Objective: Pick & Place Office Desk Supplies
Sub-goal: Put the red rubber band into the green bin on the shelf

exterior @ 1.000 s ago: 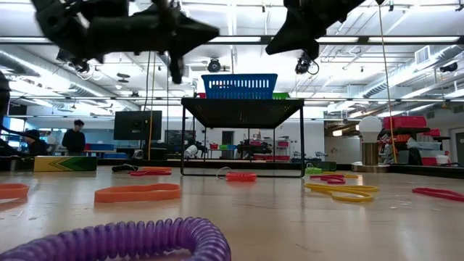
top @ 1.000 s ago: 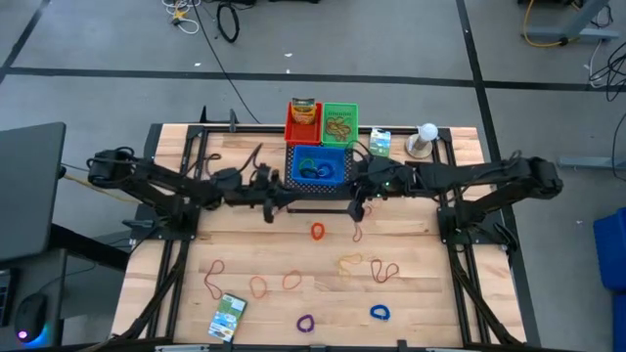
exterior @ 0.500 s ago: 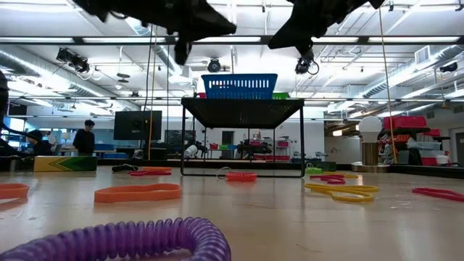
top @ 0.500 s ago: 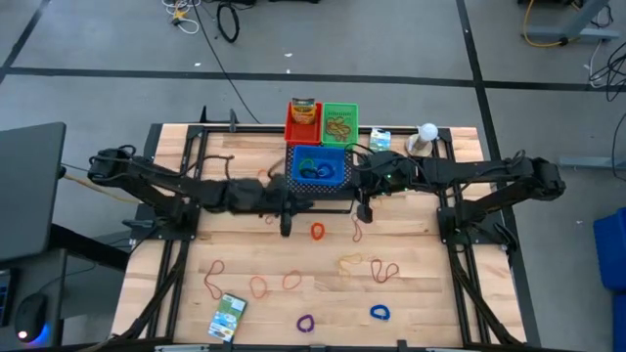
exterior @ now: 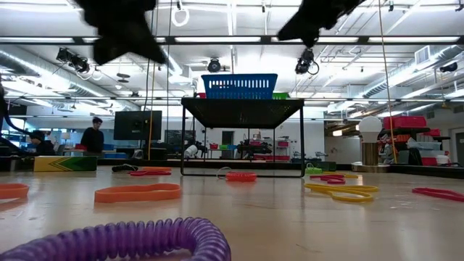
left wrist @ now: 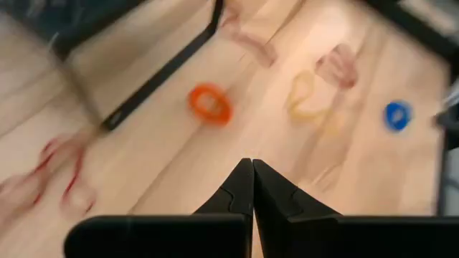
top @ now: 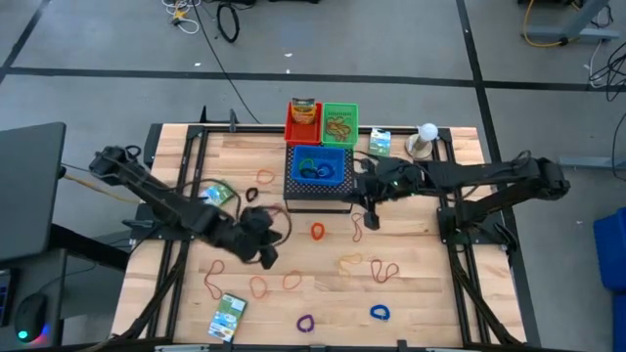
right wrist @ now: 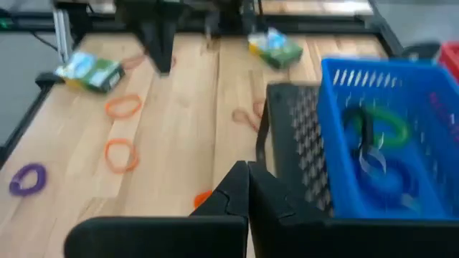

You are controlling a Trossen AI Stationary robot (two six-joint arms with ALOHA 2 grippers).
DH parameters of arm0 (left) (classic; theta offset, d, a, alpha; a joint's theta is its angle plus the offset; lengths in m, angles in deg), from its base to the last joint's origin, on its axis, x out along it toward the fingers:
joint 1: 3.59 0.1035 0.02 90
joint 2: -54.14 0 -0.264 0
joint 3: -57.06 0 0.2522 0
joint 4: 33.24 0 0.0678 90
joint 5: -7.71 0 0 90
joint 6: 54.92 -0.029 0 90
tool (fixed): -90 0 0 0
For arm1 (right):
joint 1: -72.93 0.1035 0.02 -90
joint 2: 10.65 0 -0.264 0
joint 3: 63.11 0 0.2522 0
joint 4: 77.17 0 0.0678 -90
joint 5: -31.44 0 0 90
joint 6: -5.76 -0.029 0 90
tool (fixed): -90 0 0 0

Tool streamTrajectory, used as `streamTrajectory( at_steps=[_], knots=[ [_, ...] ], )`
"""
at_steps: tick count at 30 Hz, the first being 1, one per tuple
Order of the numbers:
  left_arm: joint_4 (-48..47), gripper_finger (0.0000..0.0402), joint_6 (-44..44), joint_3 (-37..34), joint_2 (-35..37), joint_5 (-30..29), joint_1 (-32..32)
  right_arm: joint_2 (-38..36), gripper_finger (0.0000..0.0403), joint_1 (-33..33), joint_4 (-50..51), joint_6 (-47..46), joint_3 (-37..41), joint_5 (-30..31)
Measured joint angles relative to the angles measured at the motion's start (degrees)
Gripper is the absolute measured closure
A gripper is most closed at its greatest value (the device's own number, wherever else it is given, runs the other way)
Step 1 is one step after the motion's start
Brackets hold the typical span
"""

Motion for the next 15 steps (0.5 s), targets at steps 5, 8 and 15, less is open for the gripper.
streamTrajectory(
  at_steps=[5, 8, 15],
  knots=[
    [-7.1, 0.0398, 5.2, -0.1, 0.0, -2.6, -6.5, -1.1, 0.0403, 7.0, 1.5, -5.5, 0.0, 12.0],
    [-3.4, 0.0399, 5.5, -2.9, 0.3, -2.6, -10.3, -0.5, 0.0403, 12.3, 3.6, -11.1, 0.0, 19.7],
    [9.1, 0.0399, 5.4, -11.0, 0.4, -2.7, -17.1, 2.0, 0.0403, 24.0, 11.0, -31.6, 0.0, 28.4]
  ],
)
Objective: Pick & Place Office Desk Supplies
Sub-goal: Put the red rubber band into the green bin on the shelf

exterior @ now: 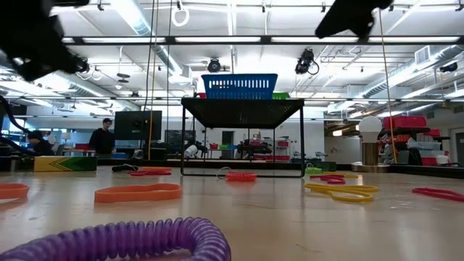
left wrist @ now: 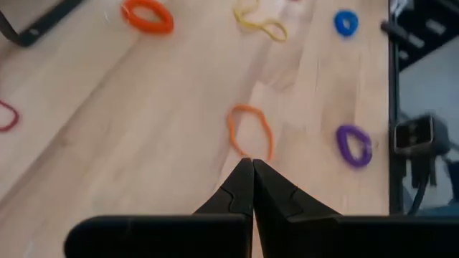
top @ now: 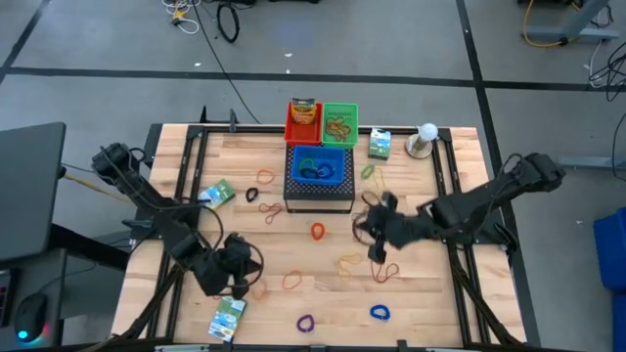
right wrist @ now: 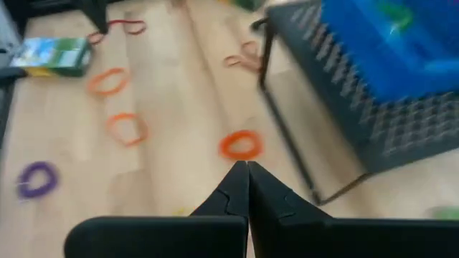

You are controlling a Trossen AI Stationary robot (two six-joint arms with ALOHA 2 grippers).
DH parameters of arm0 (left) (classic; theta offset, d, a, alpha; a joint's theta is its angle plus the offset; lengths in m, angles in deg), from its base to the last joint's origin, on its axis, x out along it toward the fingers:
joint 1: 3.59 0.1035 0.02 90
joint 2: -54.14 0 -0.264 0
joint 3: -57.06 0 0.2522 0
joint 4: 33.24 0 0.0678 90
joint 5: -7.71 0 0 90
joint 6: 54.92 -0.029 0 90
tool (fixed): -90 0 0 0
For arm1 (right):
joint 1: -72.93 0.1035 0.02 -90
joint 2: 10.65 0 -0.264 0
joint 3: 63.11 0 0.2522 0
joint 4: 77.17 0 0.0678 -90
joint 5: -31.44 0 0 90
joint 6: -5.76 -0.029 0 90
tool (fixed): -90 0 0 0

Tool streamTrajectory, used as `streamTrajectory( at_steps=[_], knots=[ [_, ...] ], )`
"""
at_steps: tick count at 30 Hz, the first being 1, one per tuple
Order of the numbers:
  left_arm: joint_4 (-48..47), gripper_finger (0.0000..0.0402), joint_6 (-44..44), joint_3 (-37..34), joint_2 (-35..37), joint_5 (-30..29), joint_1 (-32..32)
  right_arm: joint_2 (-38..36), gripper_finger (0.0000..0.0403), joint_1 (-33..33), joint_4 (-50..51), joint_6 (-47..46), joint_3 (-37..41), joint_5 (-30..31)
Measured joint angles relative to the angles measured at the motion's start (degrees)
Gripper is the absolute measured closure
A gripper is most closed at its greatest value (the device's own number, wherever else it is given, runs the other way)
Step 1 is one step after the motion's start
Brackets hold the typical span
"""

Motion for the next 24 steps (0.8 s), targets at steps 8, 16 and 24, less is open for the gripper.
streamTrajectory(
  at_steps=[8, 16, 24],
  knots=[
    [-0.1, 0.0372, -2.3, -0.4, -0.5, 2.2, -0.4, 5.2, 0.0403, 7.4, 5.5, -18.7, 0.0, -0.4],
    [-0.5, 0.035, -1.9, -0.4, -2.3, 9.0, 2.7, 10.1, 0.0401, 8.8, 4.8, -22.0, 0.0, -0.1],
    [-0.5, 0.0353, 0.1, 0.2, -4.0, 11.6, 6.6, 10.5, 0.0395, 8.2, 4.9, -16.2, 0.0, 1.1]
  ],
)
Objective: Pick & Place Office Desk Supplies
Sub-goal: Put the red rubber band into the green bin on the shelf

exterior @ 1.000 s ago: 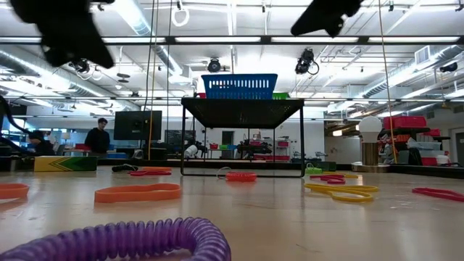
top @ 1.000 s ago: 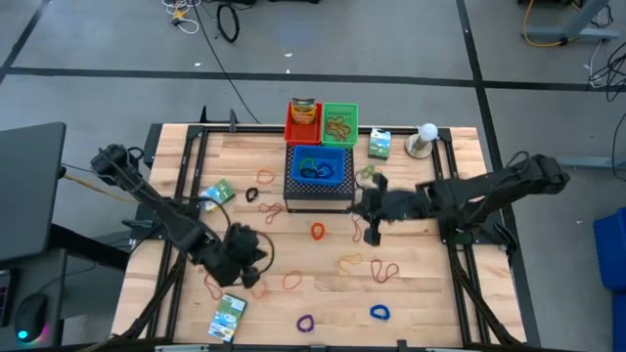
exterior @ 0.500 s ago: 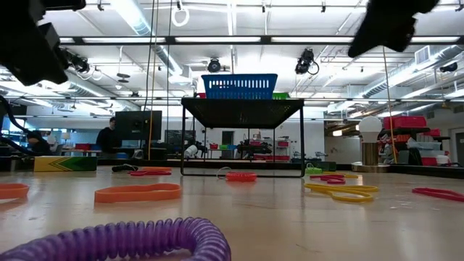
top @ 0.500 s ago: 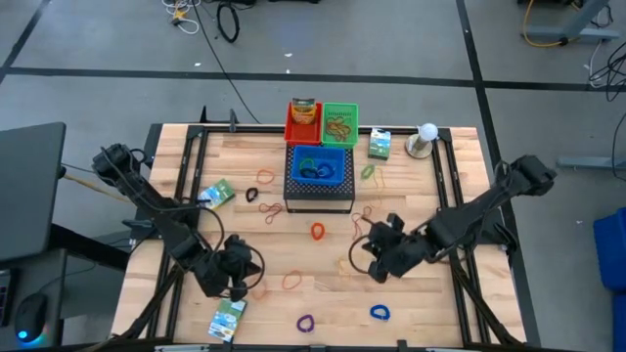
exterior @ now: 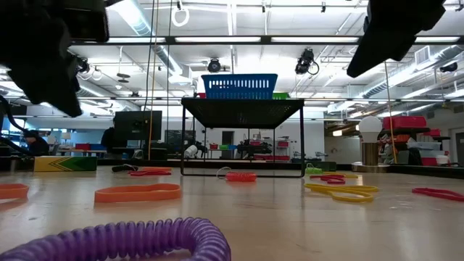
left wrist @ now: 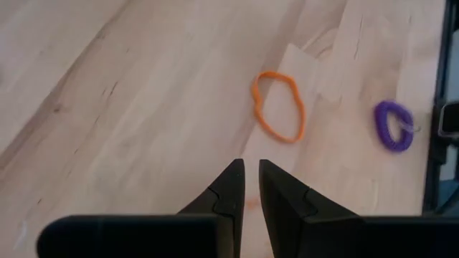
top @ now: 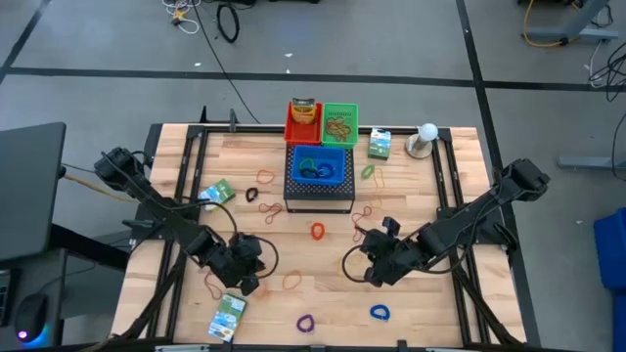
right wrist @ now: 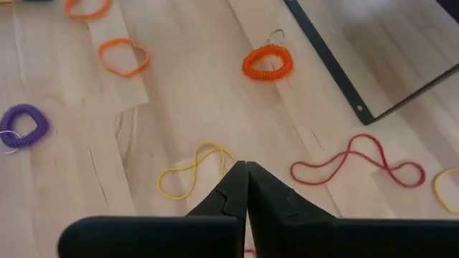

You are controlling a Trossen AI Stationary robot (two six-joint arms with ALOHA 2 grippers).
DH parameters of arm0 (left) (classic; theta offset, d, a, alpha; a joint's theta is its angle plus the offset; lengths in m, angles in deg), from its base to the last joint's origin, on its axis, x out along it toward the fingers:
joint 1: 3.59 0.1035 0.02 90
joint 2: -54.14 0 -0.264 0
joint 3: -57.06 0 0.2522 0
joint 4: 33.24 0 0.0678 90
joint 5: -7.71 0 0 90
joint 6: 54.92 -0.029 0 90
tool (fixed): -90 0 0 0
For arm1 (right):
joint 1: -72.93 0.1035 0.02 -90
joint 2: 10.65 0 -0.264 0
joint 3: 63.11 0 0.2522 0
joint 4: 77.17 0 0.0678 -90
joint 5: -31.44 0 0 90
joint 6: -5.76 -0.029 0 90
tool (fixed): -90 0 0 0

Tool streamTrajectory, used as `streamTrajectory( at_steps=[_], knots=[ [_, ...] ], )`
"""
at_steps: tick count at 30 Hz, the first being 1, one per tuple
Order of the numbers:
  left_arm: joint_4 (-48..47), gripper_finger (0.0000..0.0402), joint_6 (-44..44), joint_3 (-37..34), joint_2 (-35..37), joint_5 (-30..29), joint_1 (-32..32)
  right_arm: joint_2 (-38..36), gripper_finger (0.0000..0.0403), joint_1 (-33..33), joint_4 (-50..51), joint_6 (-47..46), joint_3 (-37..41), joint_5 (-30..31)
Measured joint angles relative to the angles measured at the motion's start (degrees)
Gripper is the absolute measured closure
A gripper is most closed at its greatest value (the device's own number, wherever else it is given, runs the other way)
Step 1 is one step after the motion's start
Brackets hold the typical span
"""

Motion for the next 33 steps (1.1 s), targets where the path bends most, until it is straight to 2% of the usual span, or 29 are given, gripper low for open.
streamTrajectory(
  at_steps=[5, 8, 13, 17, 23, 28, 33],
  knots=[
    [0.1, 0.0333, 0.2, 1.5, 0.0, 1.0, 2.0, 0.0, 0.0398, -1.4, -1.9, 4.6, 0.0, -0.1],
    [0.0, 0.0311, 0.7, 2.0, -0.6, 2.4, 3.9, -0.4, 0.04, -2.5, -7.5, 7.6, 3.0, -0.2],
    [-1.0, 0.0274, 1.1, 2.6, -2.6, 5.6, 6.0, -1.2, 0.0401, -4.5, -28.5, 10.1, 14.2, -5.5],
    [-1.4, 0.0256, 2.2, 2.6, -4.3, 6.6, 6.8, -1.2, 0.0401, -4.8, -38.2, 9.9, 20.0, -6.0],
    [-3.6, 0.0255, 0.4, 3.9, -7.0, 10.8, 6.2, -1.2, 0.0401, -5.6, -38.5, 13.5, 21.6, -5.9],
    [-8.2, 0.0257, -3.6, 7.5, -10.1, 11.3, 5.1, -1.3, 0.0401, -8.3, -38.6, 18.3, 21.6, -6.2],
    [-8.5, 0.0257, -6.5, 9.2, -11.8, 11.5, 4.4, -1.3, 0.0401, -10.1, -38.6, 19.8, 21.6, -7.5]
  ],
)
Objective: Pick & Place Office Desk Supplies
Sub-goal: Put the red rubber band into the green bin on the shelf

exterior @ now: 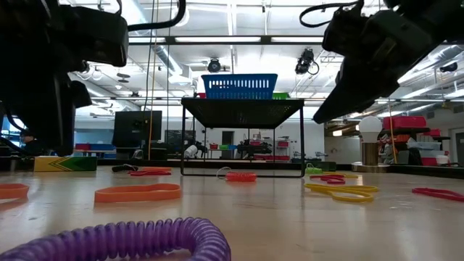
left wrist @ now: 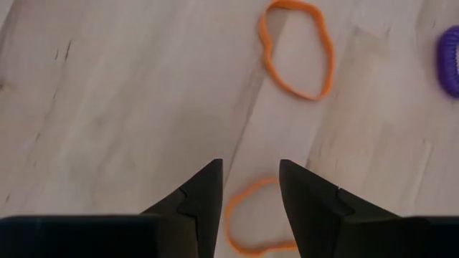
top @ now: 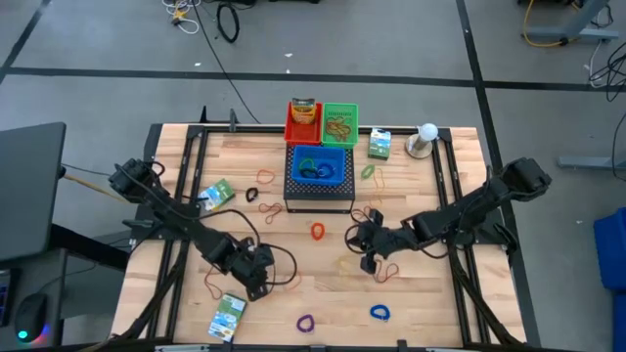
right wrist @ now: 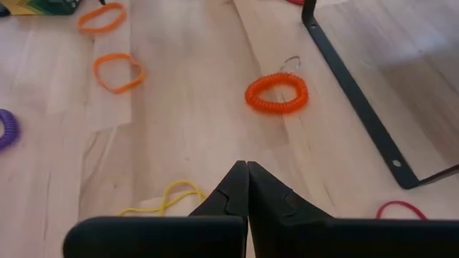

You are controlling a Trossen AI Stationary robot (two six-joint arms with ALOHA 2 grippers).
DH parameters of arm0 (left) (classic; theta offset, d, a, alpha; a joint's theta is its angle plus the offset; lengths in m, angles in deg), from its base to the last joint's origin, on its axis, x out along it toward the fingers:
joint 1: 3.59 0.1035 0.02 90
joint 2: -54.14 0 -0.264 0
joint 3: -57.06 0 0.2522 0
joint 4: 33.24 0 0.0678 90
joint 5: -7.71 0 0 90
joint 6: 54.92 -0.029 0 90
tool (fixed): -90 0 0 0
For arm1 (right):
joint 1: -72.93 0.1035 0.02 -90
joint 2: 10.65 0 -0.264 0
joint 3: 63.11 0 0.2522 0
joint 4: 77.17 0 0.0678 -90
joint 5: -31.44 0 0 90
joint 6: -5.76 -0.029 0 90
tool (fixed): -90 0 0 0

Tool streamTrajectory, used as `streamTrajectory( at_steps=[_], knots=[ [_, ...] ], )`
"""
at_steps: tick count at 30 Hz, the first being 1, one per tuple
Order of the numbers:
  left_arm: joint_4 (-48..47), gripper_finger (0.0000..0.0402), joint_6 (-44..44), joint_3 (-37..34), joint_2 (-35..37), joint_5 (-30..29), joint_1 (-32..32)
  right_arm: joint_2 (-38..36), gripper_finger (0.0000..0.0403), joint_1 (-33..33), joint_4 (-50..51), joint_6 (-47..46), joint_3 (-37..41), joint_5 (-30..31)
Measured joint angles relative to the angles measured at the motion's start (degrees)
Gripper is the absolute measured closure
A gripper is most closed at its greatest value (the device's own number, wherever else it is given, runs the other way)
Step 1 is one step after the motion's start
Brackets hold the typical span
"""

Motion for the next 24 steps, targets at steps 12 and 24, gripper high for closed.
streamTrajectory(
  at_steps=[12, 24],
  knots=[
    [3.0, 0.0306, -4.2, -2.7, -0.2, -0.8, 0.1, 0.0, 0.0401, -1.5, -0.9, -0.5, 0.0, -0.6],
    [27.9, 0.0397, -5.1, -12.6, 0.0, -8.8, -0.1, 0.0, 0.0401, -1.3, 6.6, -2.3, -4.9, -3.0]
  ],
)
